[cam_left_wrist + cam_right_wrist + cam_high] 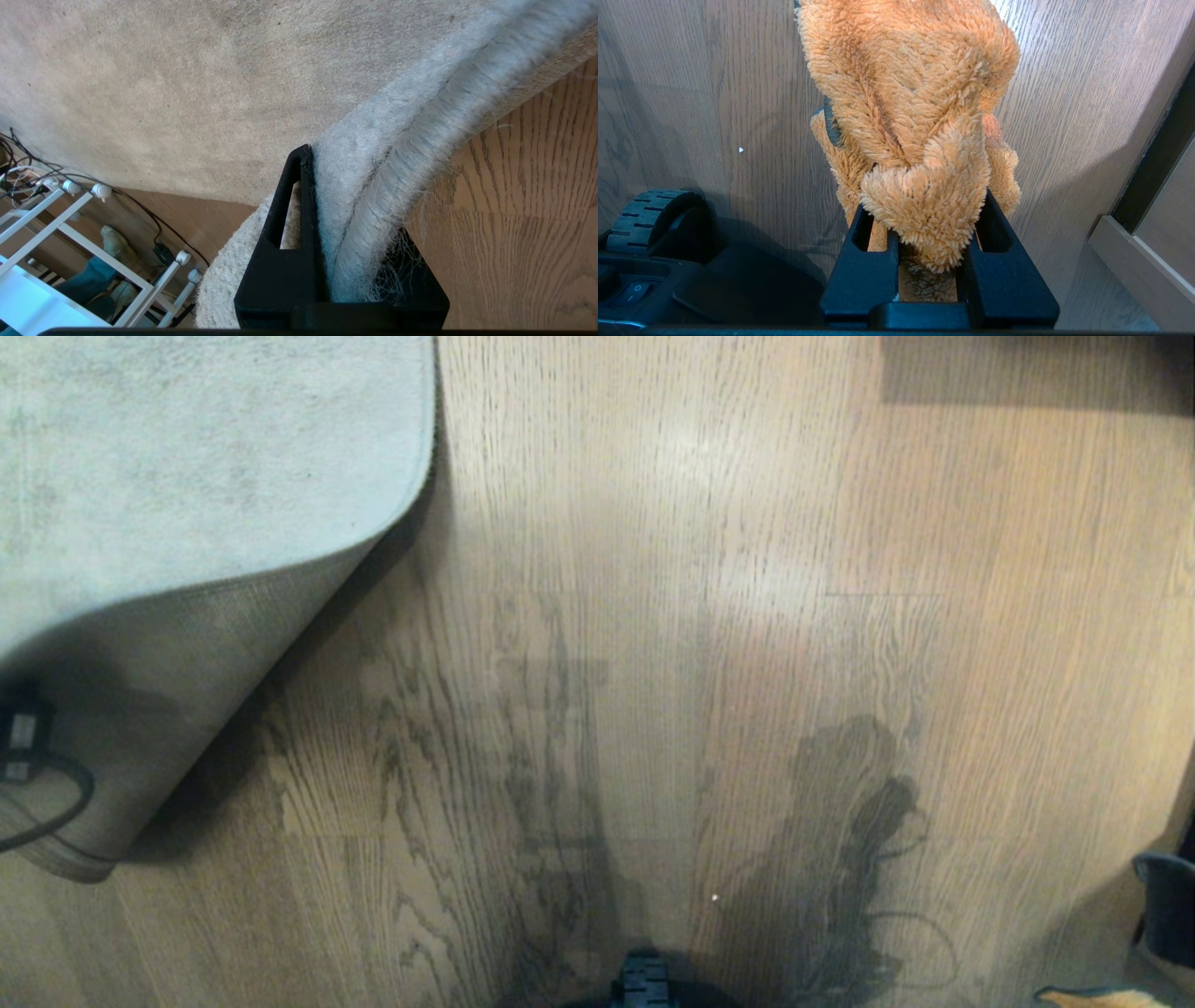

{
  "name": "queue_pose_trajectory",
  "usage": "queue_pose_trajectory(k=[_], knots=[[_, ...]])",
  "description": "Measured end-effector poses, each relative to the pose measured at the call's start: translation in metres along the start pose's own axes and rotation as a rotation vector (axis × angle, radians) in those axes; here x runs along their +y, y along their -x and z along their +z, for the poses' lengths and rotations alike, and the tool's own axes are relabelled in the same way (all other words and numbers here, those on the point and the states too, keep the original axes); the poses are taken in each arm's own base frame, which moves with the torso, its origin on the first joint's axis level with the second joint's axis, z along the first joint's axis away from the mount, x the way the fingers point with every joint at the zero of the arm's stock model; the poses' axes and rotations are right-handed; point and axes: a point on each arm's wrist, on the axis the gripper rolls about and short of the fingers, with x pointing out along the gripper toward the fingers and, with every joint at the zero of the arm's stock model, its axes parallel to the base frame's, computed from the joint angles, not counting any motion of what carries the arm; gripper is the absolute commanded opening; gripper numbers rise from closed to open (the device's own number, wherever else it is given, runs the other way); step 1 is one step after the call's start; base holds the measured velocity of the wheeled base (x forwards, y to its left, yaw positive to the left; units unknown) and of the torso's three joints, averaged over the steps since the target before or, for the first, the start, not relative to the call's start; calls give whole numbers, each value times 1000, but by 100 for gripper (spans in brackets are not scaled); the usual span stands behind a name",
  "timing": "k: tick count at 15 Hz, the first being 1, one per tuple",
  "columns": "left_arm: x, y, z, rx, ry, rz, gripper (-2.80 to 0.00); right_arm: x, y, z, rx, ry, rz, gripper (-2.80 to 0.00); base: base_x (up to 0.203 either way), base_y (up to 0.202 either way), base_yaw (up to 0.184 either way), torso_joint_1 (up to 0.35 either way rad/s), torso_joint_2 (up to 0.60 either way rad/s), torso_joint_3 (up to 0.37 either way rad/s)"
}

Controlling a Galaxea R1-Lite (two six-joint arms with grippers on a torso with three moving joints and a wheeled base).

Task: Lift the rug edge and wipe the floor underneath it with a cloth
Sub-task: Lift up the carpet

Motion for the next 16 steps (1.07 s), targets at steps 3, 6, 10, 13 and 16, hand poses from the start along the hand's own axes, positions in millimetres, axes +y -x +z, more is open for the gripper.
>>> queue_pose_trajectory(k=[3,6,10,13,16], knots=[[-1,1,-2,3,0,-2,-280,0,0,0,0,0,-1,-280,0,0,0,0,0,0],[-1,2,-3,4,-4,-5,-280,0,0,0,0,0,-1,-280,0,0,0,0,0,0],[-3,2,-5,9,-8,-8,-280,0,0,0,0,0,-1,-280,1,59,-1,1,1,3],[-4,2,-7,17,-10,-13,-280,0,0,0,0,0,-1,-280,0,197,-1,2,4,2],[-4,2,-8,18,-10,-14,-280,0,0,0,-1,0,-1,-280,0,193,-2,6,3,-1]])
